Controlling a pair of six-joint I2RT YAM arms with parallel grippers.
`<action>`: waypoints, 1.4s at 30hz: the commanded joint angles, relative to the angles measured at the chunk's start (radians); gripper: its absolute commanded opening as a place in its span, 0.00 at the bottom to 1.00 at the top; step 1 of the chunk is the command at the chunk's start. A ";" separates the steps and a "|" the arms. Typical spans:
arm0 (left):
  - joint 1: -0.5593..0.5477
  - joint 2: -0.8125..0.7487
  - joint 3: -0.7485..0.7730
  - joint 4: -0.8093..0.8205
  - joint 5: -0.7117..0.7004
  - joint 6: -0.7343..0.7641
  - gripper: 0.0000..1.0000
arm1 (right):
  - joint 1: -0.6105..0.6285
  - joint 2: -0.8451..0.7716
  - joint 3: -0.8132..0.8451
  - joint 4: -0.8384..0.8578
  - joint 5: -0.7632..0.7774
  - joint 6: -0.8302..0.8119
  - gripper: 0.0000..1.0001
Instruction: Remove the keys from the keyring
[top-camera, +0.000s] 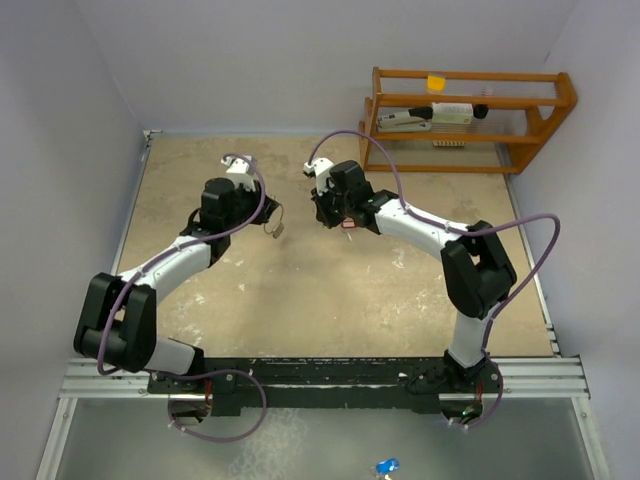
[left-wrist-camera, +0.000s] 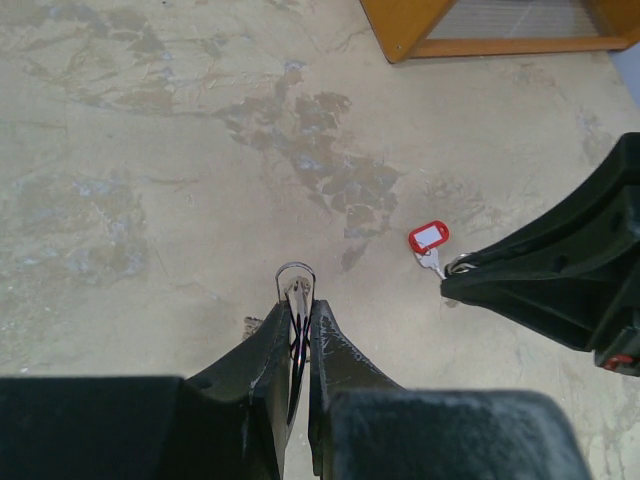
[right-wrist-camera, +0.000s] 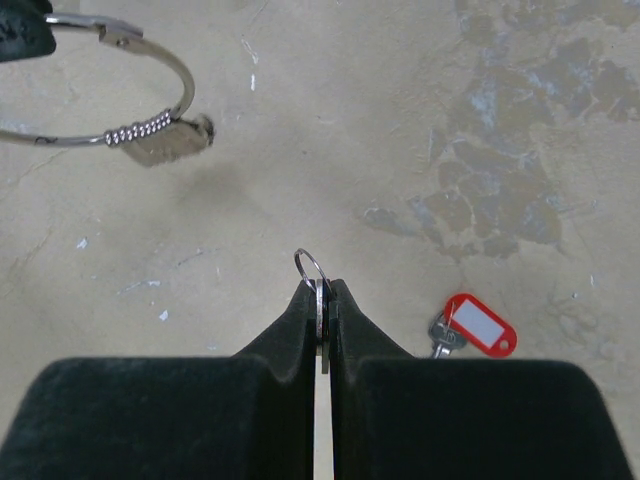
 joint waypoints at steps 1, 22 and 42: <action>0.001 0.023 -0.028 0.151 0.013 -0.062 0.00 | -0.016 0.036 0.053 0.101 -0.030 0.020 0.00; 0.001 0.228 -0.028 0.181 -0.269 -0.004 0.32 | -0.074 0.320 0.266 0.130 0.011 0.012 0.24; -0.019 0.023 0.003 0.075 -0.361 0.079 0.63 | -0.073 -0.061 -0.039 0.256 0.146 -0.040 0.75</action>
